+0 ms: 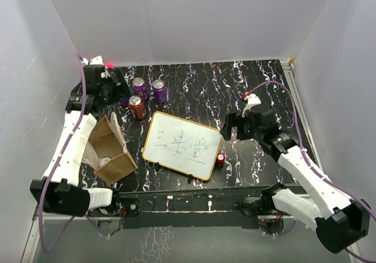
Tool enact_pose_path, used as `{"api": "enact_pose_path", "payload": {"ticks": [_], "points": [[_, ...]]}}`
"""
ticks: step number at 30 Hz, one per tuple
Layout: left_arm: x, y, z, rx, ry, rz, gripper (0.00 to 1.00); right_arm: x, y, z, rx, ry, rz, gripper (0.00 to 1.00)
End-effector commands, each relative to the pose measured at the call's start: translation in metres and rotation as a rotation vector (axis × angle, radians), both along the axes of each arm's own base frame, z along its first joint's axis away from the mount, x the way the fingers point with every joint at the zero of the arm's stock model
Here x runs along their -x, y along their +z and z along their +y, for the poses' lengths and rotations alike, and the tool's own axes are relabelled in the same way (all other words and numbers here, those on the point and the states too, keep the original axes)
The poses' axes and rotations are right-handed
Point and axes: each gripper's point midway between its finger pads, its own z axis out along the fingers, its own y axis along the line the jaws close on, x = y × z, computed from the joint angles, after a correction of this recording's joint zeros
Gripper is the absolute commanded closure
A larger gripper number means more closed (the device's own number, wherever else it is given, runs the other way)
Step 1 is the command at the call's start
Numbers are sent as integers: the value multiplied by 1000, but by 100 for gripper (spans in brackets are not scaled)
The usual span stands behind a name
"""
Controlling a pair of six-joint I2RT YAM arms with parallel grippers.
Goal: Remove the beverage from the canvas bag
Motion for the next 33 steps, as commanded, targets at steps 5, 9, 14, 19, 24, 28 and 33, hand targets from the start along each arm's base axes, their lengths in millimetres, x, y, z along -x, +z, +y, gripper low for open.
{"api": "enact_pose_path", "payload": {"ticks": [5,9,14,19,24,28,33], "points": [[93,-16,57,4,396,-31,16,-6,21,7,-33,18,-72,2],[130,-31,83,-51,540,-1,16,-5,23,9,-36,27,-77,2],[166,-44,110,-100,728,18,19,-4,24,9,-36,28,-82,2],[178,-58,110,-79,784,62,20,-2,26,11,-35,35,-86,2],[157,-39,94,-48,623,-13,4,-1,26,12,-32,37,-88,2],[133,1,74,-4,456,-135,3,-1,25,12,-31,37,-84,2],[150,19,97,-41,595,-151,3,-1,25,12,-29,37,-85,2]]}}
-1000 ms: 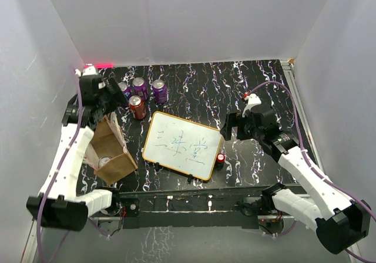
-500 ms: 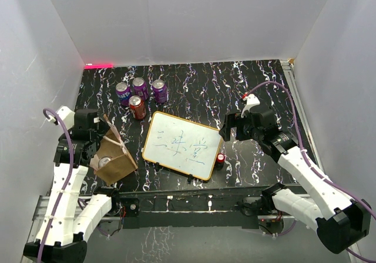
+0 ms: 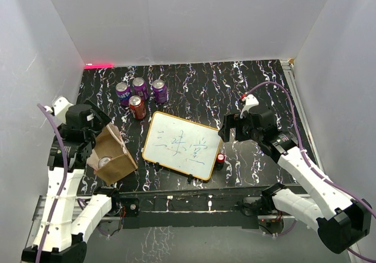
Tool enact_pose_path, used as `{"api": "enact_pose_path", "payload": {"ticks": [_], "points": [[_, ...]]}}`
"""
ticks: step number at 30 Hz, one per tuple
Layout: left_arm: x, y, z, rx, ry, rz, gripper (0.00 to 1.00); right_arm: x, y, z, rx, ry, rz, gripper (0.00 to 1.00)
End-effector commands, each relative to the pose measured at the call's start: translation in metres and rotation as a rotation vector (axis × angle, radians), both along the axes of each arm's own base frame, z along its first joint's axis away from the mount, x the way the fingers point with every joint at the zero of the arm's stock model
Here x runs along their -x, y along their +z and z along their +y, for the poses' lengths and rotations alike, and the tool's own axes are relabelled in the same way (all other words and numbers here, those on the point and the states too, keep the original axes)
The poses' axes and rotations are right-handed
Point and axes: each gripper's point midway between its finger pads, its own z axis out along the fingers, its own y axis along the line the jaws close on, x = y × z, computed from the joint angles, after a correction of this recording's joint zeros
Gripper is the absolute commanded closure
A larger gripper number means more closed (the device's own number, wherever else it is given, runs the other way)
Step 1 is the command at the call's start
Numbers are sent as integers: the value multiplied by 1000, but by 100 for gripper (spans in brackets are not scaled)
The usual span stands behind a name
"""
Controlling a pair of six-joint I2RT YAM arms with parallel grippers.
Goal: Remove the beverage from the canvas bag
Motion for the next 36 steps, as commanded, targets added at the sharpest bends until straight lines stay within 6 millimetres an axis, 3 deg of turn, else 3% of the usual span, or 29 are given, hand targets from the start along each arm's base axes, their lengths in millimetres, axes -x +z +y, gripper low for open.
{"api": "enact_pose_path", "payload": {"ticks": [1,4,8,16,24,30,36], "points": [[15,28,22,-52,112,-60,3,-7,21,3,-23,0,-72,2],[34,27,39,-72,229,-83,7,-7,21,4,-25,1,-71,2],[49,9,44,-37,303,-70,14,-7,20,4,-25,4,-70,2],[49,-59,18,98,283,137,23,-7,20,4,-24,4,-70,2],[51,-104,-2,154,252,346,27,-6,21,5,-23,5,-73,2],[71,-127,-9,173,259,500,25,-6,21,5,-24,6,-75,2],[80,-133,-13,206,264,512,19,-6,21,6,-25,10,-74,2]]}}
